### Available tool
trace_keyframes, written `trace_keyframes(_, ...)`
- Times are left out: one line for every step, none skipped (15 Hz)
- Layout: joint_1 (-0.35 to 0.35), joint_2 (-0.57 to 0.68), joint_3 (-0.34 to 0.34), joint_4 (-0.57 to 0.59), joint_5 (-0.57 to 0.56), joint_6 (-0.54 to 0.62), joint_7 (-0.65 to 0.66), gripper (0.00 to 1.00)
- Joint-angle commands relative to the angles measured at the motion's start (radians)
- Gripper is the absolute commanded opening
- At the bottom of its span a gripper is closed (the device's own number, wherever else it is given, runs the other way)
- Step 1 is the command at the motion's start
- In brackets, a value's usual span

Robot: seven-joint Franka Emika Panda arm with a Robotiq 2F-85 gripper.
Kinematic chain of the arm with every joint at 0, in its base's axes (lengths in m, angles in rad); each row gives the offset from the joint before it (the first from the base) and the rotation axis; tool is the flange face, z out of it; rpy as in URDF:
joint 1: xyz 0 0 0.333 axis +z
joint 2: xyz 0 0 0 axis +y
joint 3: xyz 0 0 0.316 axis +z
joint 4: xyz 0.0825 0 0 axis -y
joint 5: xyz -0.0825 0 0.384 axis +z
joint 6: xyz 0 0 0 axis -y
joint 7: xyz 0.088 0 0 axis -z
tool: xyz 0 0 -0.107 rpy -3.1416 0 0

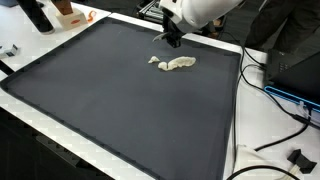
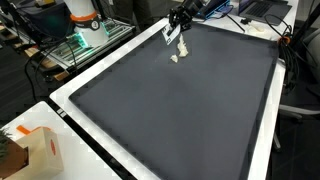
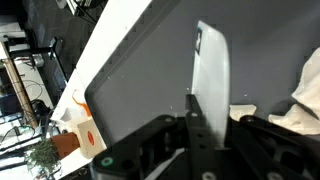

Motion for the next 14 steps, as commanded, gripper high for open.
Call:
trace_keyframes(0.040,0.046,-0.016,0.051,-0.051,-0.044,0.001,0.01)
trace_keyframes(0.047,0.053,-0.016,0.058,-0.060,-0.047,-0.004,0.01)
trace_keyframes(0.054,0.060,-0.017,0.066,-0.070,-0.054,-0.005,0.01)
trace_keyframes(0.061,0.068,-0.016,0.073,-0.082,-0.062,-0.011,0.01)
trace_keyframes(0.067,0.074,-0.015,0.080,-0.092,-0.066,-0.016,0.01)
trace_keyframes(0.074,0.080,-0.016,0.087,-0.103,-0.072,-0.017,0.01)
trace_keyframes(0.079,0.086,-0.015,0.093,-0.111,-0.077,-0.023,0.01)
trace_keyframes(0.084,0.092,-0.014,0.100,-0.118,-0.083,-0.028,0.01)
trace_keyframes(0.087,0.099,-0.013,0.107,-0.118,-0.091,-0.035,0.01)
trace_keyframes(0.093,0.105,-0.015,0.114,-0.124,-0.103,-0.039,0.01)
trace_keyframes(0.096,0.110,-0.013,0.118,-0.126,-0.108,-0.048,0.01)
trace_keyframes(0.101,0.115,-0.013,0.123,-0.132,-0.117,-0.053,0.01)
trace_keyframes(0.105,0.118,-0.012,0.126,-0.137,-0.121,-0.059,0.01)
trace_keyframes(0.108,0.120,-0.011,0.127,-0.142,-0.122,-0.066,0.01)
